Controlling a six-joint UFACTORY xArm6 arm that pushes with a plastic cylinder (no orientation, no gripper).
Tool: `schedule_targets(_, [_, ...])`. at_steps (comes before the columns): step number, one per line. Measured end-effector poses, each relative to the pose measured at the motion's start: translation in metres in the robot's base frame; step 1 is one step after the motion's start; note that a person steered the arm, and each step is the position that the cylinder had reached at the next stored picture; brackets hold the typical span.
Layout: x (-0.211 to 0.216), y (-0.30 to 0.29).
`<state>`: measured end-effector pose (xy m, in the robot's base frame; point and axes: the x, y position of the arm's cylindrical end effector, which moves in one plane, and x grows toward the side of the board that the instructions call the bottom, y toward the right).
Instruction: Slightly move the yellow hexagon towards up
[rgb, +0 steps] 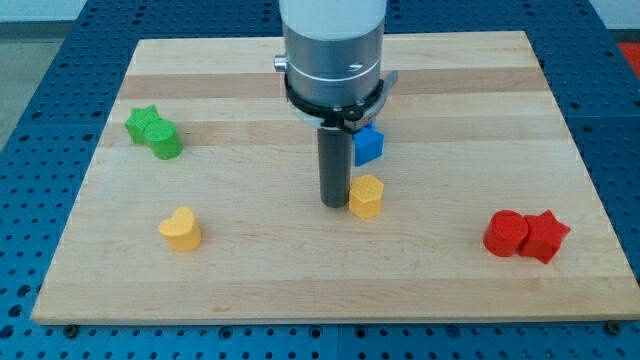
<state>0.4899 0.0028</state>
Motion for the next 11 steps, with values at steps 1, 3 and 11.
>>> schedule_targets(1, [0.0,0.0])
schedule_targets(3, [0.028,-0.014])
schedule_targets(11, [-0.002,0.06])
